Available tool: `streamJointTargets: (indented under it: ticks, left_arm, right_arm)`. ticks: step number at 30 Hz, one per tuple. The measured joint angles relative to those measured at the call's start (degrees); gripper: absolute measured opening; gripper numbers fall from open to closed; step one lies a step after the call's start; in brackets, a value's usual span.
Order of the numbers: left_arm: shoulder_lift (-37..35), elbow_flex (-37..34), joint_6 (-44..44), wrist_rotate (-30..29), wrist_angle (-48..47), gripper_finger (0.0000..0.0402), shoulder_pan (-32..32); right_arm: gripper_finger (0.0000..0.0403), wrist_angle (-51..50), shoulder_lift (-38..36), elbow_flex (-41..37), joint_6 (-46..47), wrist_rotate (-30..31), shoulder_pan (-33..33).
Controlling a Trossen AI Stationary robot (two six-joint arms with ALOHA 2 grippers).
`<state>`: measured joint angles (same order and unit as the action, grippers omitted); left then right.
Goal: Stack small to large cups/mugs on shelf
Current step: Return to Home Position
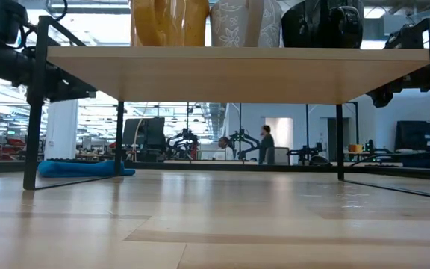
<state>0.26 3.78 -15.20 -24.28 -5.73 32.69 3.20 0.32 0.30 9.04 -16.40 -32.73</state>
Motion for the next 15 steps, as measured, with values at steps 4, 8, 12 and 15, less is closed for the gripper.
streamJointTargets:
  ticks: [4, 8, 12, 15]
  left_arm:
    - [0.1, -0.8, 1.4, 0.0, 3.0, 0.0179, 0.0]
    - [0.0, -0.9, 2.1, -0.3, 3.0, 0.0179, 0.0]
    - [0.1, -0.9, 2.4, -0.4, 3.0, 0.0179, 0.0]
    - [0.1, -0.9, 3.0, -0.4, 2.9, 0.0179, 0.0]
  right_arm:
    - [0.0192, 0.0, 0.0, 0.0, 0.0, 0.0, 0.0]
    - [0.0193, 0.0, 0.0, 0.0, 0.0, 0.0, 0.1]
    - [0.0193, 0.0, 0.0, 0.0, 0.0, 0.0, 0.1]
    - [0.0192, 0.0, 0.0, 0.0, 0.0, 0.0, 0.1]
